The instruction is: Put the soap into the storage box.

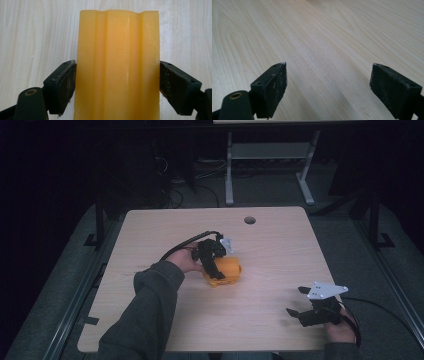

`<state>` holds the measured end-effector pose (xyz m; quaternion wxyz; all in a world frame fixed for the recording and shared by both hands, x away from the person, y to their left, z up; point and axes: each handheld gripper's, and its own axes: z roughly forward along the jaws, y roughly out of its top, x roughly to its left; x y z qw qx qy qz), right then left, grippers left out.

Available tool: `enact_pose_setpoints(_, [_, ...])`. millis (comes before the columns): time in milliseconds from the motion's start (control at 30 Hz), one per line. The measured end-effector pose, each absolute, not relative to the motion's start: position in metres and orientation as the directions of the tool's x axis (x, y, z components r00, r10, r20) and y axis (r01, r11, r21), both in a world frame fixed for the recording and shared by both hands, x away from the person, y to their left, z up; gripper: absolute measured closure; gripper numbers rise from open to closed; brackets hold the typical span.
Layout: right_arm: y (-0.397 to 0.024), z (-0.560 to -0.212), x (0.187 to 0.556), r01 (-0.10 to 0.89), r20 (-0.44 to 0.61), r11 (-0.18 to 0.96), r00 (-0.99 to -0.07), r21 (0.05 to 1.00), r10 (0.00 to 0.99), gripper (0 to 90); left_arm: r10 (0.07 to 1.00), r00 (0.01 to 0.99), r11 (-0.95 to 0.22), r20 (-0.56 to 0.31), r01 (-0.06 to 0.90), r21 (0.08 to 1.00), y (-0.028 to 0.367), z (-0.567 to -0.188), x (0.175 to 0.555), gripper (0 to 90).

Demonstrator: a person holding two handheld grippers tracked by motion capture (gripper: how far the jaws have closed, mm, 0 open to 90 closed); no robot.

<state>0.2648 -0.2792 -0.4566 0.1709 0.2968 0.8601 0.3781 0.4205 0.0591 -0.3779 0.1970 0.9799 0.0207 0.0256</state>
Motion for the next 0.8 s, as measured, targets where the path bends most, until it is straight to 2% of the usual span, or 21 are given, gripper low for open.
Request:
enact_pose_setpoints(267, [-0.277, -0.457, 0.266, 0.376, -0.08, 0.551, -0.77, 0.745, 0.633, 13.7, 0.064, 0.996, -0.916, 0.069, 0.032, 0.4, 0.07, -0.368, 0.416, 19.1])
enact_pose_setpoints(800, [-0.28, -0.457, 0.265, 0.386, -0.071, 0.541, -0.763, 0.747, 0.642, 13.7, 0.094, 0.993, -0.902, 0.07, 0.055, 0.429, 0.088, -0.363, 0.412, 20.9])
